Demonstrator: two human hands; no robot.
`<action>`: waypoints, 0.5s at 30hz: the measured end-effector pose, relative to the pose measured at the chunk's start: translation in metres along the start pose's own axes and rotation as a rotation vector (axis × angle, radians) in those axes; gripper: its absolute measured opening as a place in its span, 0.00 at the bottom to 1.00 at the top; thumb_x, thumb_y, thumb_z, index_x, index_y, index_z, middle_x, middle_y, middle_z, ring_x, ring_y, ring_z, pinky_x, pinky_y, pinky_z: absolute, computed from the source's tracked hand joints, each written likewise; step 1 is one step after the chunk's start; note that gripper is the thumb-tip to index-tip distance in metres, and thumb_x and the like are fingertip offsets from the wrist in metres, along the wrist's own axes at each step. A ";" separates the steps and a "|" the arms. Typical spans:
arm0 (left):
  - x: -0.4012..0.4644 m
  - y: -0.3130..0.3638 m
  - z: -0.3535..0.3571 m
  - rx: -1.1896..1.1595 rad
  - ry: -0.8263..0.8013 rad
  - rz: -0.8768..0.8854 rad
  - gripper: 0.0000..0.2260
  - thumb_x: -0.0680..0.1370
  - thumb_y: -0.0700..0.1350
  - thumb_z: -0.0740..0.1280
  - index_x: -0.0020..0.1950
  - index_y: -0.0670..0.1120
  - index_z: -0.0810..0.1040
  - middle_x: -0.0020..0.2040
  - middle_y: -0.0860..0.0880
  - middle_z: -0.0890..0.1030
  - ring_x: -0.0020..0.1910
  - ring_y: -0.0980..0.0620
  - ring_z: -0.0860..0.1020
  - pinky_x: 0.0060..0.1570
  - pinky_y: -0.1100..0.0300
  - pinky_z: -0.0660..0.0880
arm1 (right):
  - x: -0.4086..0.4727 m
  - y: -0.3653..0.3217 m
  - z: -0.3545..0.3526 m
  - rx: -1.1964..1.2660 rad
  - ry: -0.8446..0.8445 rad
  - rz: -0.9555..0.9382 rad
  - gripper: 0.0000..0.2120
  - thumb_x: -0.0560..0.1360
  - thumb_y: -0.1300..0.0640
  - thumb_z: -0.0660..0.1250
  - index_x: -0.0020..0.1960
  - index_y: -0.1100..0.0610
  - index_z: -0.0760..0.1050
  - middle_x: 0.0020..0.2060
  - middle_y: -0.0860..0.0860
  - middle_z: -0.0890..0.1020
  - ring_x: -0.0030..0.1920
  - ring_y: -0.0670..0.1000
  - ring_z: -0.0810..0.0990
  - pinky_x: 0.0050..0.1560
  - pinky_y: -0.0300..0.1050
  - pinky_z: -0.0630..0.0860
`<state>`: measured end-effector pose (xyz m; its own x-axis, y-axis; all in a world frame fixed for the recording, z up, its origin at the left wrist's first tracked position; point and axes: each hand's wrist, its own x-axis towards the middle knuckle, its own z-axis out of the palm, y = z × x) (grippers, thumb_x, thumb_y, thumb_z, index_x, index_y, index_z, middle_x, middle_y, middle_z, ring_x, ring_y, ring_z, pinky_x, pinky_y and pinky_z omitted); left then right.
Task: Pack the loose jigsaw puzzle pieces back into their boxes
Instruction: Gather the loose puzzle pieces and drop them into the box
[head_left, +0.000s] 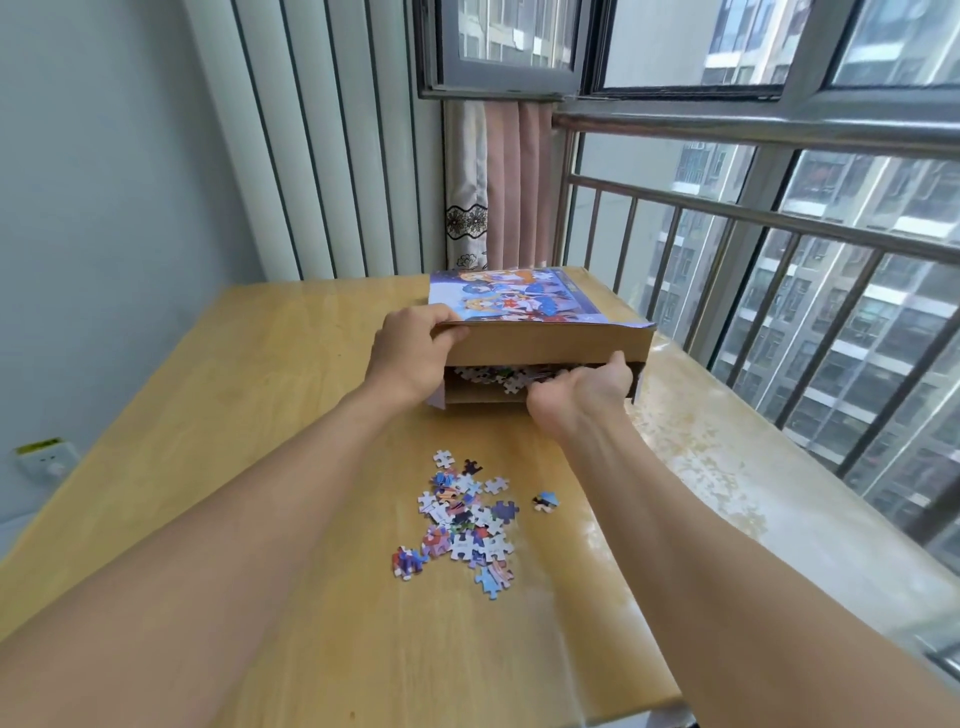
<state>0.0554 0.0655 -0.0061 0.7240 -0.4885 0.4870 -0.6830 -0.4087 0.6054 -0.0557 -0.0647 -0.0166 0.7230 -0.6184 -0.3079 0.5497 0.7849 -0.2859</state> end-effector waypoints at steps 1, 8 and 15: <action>-0.001 -0.001 0.001 -0.002 -0.005 -0.004 0.05 0.79 0.47 0.69 0.50 0.48 0.84 0.46 0.50 0.84 0.48 0.47 0.79 0.50 0.52 0.75 | -0.001 0.002 -0.003 -0.038 -0.007 -0.004 0.29 0.83 0.39 0.51 0.77 0.54 0.67 0.72 0.52 0.73 0.71 0.52 0.72 0.75 0.52 0.64; -0.011 -0.007 0.004 -0.021 -0.047 0.008 0.05 0.79 0.46 0.69 0.50 0.48 0.84 0.45 0.51 0.83 0.47 0.50 0.78 0.48 0.56 0.74 | 0.001 -0.004 -0.041 -0.957 0.132 -0.165 0.26 0.77 0.69 0.55 0.73 0.54 0.71 0.63 0.52 0.78 0.59 0.53 0.77 0.64 0.50 0.74; -0.010 -0.014 0.007 -0.044 -0.043 0.024 0.04 0.78 0.46 0.70 0.47 0.49 0.84 0.42 0.51 0.84 0.45 0.47 0.79 0.47 0.54 0.75 | -0.015 -0.036 -0.077 -2.240 -0.256 -0.724 0.21 0.74 0.66 0.57 0.64 0.56 0.77 0.56 0.53 0.83 0.57 0.58 0.80 0.54 0.48 0.77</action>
<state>0.0572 0.0707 -0.0234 0.7017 -0.5311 0.4749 -0.6948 -0.3626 0.6211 -0.1186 -0.0872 -0.0718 0.8108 -0.5154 0.2775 -0.3538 -0.8091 -0.4692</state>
